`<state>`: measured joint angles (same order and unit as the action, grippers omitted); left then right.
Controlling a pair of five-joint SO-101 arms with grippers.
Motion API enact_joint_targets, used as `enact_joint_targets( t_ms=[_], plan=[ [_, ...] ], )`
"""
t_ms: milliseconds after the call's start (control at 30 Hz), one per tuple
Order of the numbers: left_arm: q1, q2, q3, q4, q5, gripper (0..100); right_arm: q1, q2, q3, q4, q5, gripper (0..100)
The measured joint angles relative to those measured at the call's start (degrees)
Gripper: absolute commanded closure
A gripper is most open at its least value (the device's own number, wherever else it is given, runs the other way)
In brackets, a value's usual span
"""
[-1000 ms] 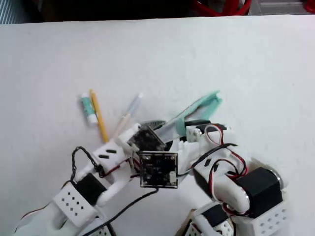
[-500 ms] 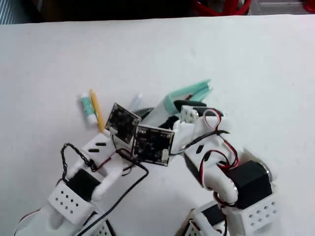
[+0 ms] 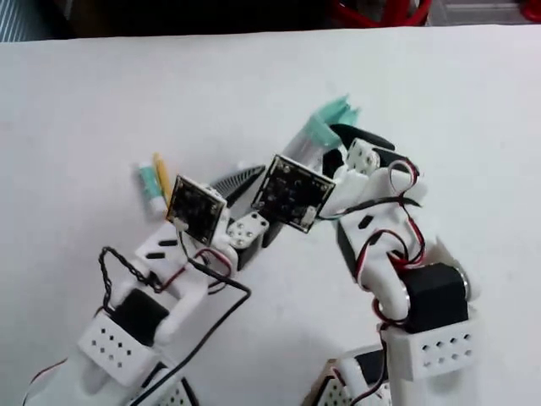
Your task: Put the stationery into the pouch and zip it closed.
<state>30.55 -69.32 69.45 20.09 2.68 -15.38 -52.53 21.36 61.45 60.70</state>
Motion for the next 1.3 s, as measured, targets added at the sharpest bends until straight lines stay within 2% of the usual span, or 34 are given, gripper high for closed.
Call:
enact_joint_targets(
  t_ms=[233,367,600,733,1133,1300],
  plan=[
    [2.64,0.0,0.0,-1.93,0.18,82,2.9,0.0,0.09,-2.73,-1.49,97.9],
    [4.92,0.7,0.0,-2.2,0.18,82,2.2,0.0,0.09,-1.85,-1.49,97.9],
    [5.98,17.23,-1.76,-8.97,0.18,82,-2.9,0.26,0.26,1.58,-1.41,97.9],
    [3.87,26.9,-6.24,-9.32,0.26,82,-3.6,0.26,3.6,1.58,-1.41,97.9],
    [0.97,37.98,-12.31,-15.21,0.26,82,-3.6,-0.26,4.75,1.49,-4.75,97.9],
    [-2.11,41.23,-12.66,-16.7,0.26,88,-6.68,-0.18,5.1,1.14,-8.44,97.9]
  ],
)
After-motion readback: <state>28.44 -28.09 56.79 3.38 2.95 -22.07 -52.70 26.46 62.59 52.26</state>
